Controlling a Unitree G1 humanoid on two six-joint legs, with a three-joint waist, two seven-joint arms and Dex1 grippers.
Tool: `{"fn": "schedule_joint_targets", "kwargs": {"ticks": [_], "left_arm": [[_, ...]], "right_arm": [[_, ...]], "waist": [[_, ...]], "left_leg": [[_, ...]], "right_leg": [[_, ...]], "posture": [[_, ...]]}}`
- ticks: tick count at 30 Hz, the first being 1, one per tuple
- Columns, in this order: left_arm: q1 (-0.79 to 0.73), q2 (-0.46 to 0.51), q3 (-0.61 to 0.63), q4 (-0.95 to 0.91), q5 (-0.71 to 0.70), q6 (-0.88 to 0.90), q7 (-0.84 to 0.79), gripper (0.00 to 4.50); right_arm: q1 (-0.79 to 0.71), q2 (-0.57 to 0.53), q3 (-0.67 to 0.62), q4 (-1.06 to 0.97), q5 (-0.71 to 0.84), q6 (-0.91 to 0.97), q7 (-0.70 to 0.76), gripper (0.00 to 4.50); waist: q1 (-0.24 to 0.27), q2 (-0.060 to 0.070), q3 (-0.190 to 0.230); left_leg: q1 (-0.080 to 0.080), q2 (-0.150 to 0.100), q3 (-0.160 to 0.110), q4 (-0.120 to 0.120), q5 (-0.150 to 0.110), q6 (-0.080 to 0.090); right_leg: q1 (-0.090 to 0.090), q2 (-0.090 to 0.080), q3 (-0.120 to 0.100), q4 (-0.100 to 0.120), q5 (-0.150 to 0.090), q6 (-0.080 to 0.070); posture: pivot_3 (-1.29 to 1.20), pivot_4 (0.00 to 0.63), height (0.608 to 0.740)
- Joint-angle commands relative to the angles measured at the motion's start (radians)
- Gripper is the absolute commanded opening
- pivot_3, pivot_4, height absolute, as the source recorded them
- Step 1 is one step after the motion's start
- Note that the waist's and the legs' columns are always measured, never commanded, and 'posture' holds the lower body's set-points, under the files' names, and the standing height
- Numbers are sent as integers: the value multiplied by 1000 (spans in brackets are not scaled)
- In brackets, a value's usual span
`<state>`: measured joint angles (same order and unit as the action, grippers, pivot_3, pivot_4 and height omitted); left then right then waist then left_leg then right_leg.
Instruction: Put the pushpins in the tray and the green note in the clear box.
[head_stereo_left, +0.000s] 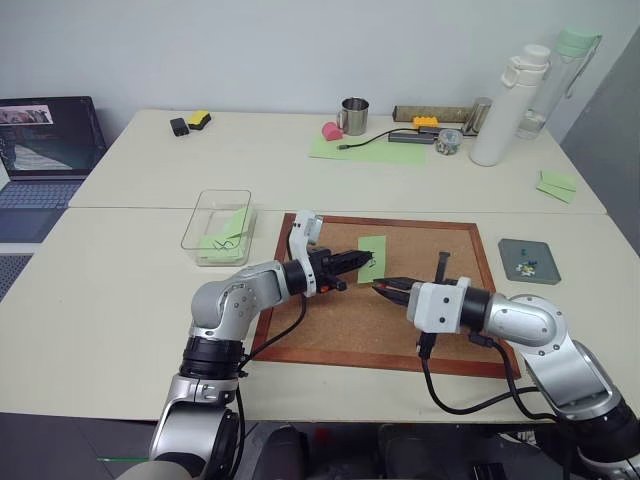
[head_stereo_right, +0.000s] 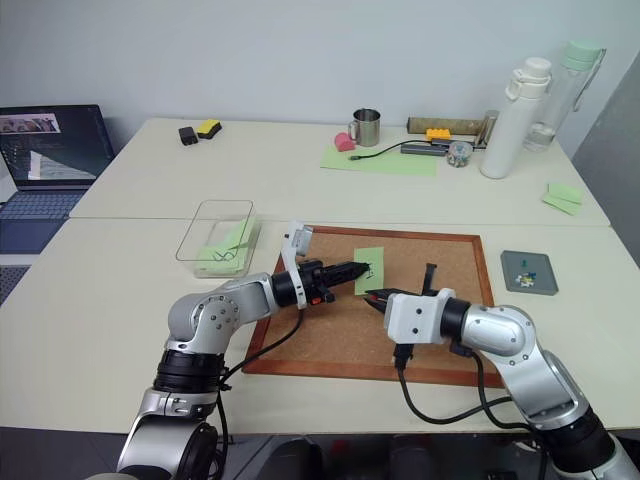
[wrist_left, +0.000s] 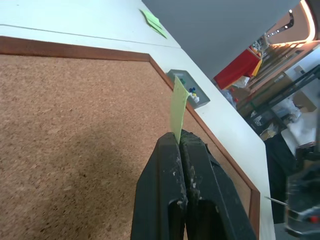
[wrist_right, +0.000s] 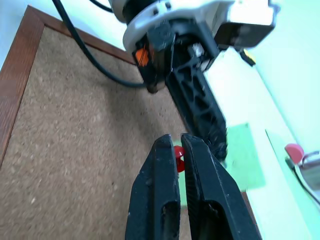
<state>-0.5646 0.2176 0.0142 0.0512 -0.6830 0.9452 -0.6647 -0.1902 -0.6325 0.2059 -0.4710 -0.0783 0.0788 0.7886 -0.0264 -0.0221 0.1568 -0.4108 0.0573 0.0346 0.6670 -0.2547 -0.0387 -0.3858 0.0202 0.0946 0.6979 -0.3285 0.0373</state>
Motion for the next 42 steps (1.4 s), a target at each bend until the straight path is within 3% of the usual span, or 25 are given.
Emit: {"fn": "schedule_joint_targets", "kwargs": {"ticks": [1, 5, 9, 15, 20, 21, 34, 39, 42], "left_arm": [[-39, 6, -40, -92, 9, -57, -45, 45], [-57, 53, -162, -169, 113, -183, -124, 45], [-82, 94, -299, -212, 250, -367, -201, 45], [-109, 91, -390, -161, 389, -565, -245, 45], [-106, 83, -392, -131, 417, -607, -258, 45], [-105, 80, -385, -133, 412, -597, -255, 0], [-67, 91, -351, -167, 401, -548, -228, 0], [-83, 94, -279, -161, 371, -487, -194, 0], [-88, 118, -209, -169, 359, -436, -152, 0]], "right_arm": [[32, 132, -206, -22, 153, 183, -168, 0], [15, 196, -432, 66, 215, 330, -321, 0], [-40, 175, -602, 252, 223, 438, -449, 0], [-151, 112, -672, 572, 242, 462, -499, 0], [-243, 93, -679, 757, 281, 426, -472, 0], [-252, 87, -673, 782, 285, 414, -461, 574], [-260, 68, -693, 772, 395, 406, -401, 3125], [-196, 44, -724, 600, 478, 458, -353, 3125], [-117, 16, -732, 399, 591, 537, -265, 3125]], "waist": [[0, 0, 0], [2, 0, 0], [3, 0, 0], [-7, 1, 0], [-11, 4, 0], [-9, 4, 0], [-5, 4, 0], [-3, 4, 0], [-2, 4, 0]], "left_leg": [[0, 0, 0, 0, 0, 0], [0, -2, 0, 0, 1, -1], [0, -10, 0, -1, 1, 0], [1, -12, 1, -2, -1, 4], [2, -12, 3, -3, -1, 4], [2, -12, 3, -3, -1, 4], [1, -11, 2, -3, -1, 5], [1, -11, 1, -3, -1, 5], [0, -10, 0, -3, -1, 5]], "right_leg": [[0, 0, 0, 0, 0, 0], [0, -2, 0, 1, 0, 0], [1, -6, 1, 0, 0, 0], [0, -5, 3, -1, 0, 0], [0, -4, 5, 0, 0, 0], [0, -4, 5, 0, 0, 0], [0, -5, 4, -1, 0, 0], [0, -5, 3, -1, 0, 0], [0, -5, 2, -1, 0, 0]], "posture": [[0, 150, 740], [0, 150, 740], [0, 150, 740], [0, 150, 740], [0, 150, 740], [0, 150, 740], [0, 150, 740], [0, 150, 740], [0, 150, 740]]}}
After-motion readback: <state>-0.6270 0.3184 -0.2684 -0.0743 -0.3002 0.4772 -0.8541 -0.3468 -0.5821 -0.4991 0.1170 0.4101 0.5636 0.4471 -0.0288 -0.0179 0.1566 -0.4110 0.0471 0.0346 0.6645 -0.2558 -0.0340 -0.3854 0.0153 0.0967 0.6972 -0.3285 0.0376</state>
